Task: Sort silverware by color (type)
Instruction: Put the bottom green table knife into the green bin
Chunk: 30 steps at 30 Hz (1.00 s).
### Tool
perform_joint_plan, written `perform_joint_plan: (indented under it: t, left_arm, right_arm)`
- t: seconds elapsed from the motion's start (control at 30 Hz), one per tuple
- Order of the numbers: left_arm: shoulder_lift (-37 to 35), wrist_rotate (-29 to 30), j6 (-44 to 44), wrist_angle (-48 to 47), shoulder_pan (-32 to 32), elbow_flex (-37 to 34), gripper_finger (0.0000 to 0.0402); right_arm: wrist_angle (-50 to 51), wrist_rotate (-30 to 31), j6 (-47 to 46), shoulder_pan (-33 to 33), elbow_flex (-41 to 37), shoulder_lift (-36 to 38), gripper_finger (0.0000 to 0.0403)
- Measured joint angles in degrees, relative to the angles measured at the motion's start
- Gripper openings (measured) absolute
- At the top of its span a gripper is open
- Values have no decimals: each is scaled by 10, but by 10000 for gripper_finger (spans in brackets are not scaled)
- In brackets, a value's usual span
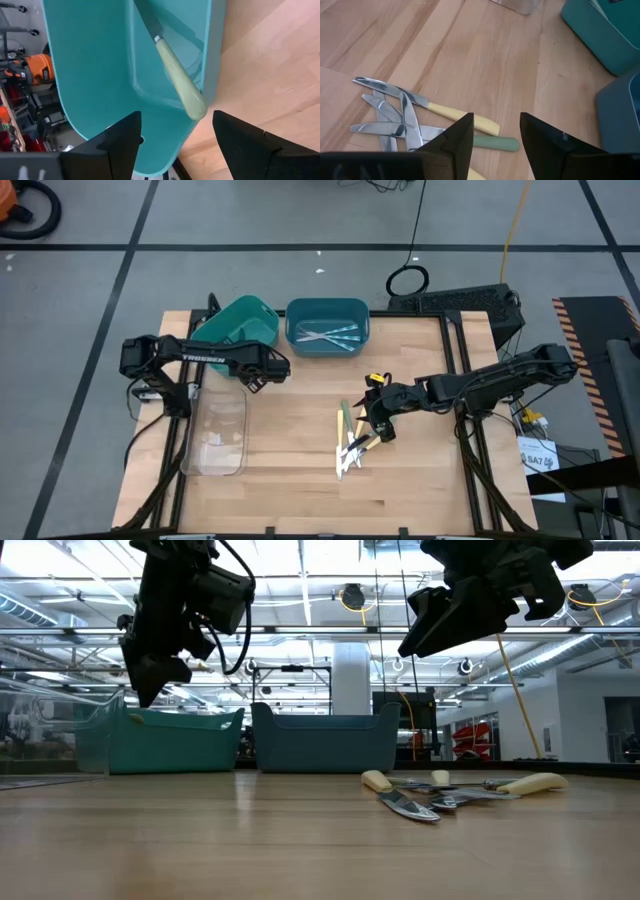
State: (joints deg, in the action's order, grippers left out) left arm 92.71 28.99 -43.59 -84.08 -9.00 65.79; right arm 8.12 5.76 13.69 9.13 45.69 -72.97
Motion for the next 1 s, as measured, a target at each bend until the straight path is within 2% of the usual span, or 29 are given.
perform_joint_plan:
  t: [0.4, 0.6, 1.0]
  left_arm:
    - [0, -4, 0, 20, 3, -47, 252]
    - [0, 10, 8, 49, 2, -47, 252]
    - [0, 31, 26, 45, -28, -47, 252]
  right_arm:
    - [-1, 0, 7, 0, 0, 0, 153]
    - [-2, 1, 11, 0, 0, 0, 153]
    - [-7, 2, 20, 0, 0, 0, 153]
